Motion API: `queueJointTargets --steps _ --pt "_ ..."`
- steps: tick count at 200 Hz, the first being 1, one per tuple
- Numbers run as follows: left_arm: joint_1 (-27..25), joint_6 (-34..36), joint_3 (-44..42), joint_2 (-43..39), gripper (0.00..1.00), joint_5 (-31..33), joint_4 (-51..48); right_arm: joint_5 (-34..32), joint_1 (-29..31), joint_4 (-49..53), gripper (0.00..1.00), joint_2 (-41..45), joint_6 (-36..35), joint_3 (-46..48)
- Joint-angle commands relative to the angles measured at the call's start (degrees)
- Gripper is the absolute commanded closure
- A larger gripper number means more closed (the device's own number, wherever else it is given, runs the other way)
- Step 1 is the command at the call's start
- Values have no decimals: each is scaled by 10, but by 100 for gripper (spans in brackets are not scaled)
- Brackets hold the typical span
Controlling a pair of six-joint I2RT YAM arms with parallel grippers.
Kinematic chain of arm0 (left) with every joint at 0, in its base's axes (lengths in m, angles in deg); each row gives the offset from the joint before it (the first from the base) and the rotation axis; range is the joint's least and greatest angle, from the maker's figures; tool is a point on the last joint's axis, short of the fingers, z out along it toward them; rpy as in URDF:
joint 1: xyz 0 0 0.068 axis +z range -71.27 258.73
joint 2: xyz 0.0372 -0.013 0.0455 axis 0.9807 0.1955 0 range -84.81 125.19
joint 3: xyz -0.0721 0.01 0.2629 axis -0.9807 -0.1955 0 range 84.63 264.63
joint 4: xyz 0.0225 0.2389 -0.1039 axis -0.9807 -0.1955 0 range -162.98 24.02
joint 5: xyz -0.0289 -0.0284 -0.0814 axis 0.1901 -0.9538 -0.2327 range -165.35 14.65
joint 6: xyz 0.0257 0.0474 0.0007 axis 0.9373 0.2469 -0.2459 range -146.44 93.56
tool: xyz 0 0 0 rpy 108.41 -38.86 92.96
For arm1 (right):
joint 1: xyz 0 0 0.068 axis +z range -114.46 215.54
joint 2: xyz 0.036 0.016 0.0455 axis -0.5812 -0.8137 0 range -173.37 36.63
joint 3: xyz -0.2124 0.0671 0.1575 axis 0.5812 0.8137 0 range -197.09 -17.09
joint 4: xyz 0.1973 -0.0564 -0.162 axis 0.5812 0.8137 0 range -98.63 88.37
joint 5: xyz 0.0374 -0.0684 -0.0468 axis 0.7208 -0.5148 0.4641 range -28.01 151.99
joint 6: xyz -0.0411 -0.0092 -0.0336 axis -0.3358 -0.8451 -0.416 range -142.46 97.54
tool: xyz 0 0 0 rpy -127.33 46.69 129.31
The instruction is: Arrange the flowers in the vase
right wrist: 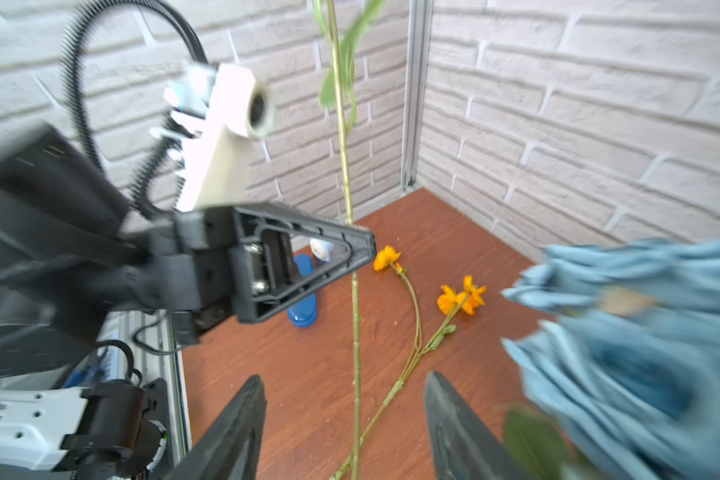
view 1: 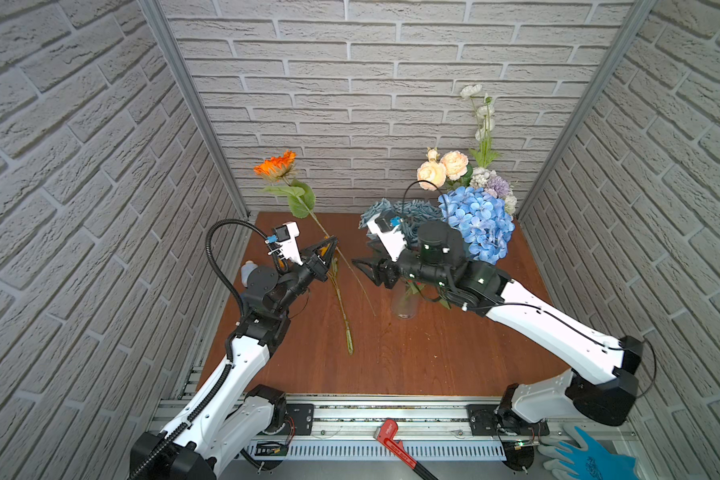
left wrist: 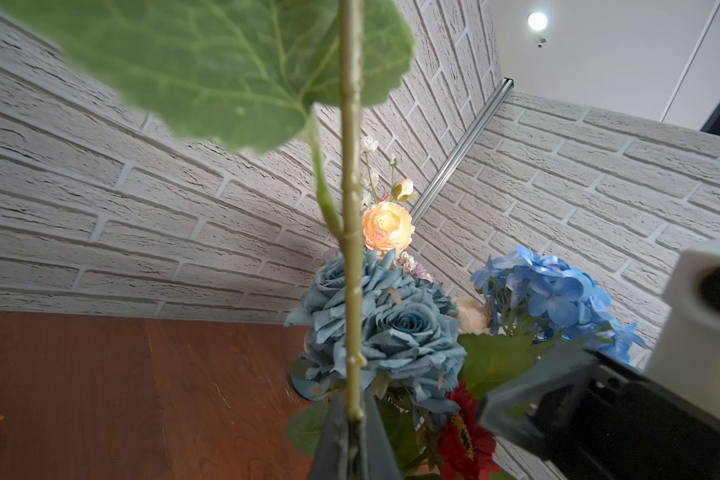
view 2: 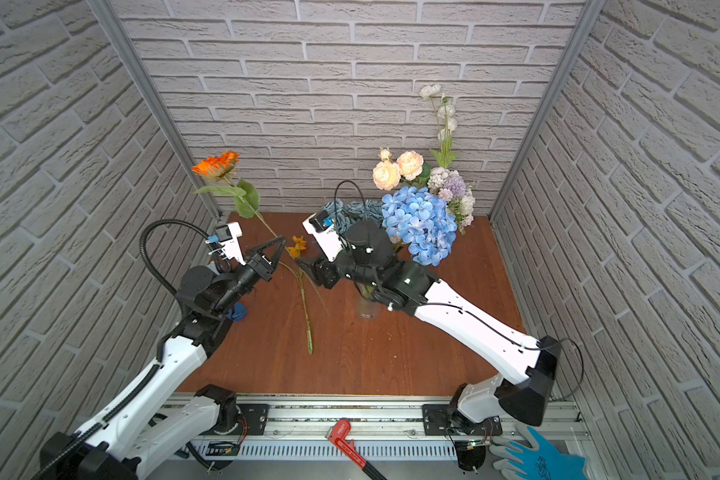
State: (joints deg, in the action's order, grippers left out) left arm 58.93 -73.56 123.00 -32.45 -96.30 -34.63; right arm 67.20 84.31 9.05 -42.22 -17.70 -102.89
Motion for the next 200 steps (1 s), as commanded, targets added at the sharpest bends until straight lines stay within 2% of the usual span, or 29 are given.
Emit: queueJointTargets --steps 1,59,69,77,80,164,200 --pt "-34 46 28 6 100 23 57 -40 -5 5 35 56 9 28" --pt "-132 134 59 24 100 90 110 -109 -34 3 28 141 22 82" --pt "-146 152 65 29 100 98 121 -110 -38 -7 23 151 23 91" --pt "-157 165 69 35 100 104 127 -109 -40 -19 4 158 24 101" --pt "-161 169 72 37 100 105 129 -109 -41 -22 1 160 24 105" --pt "-244 301 80 104 100 162 247 -109 -54 -67 0 196 20 155" --pt "-256 304 86 132 100 168 298 -109 -55 -66 0 197 17 158"
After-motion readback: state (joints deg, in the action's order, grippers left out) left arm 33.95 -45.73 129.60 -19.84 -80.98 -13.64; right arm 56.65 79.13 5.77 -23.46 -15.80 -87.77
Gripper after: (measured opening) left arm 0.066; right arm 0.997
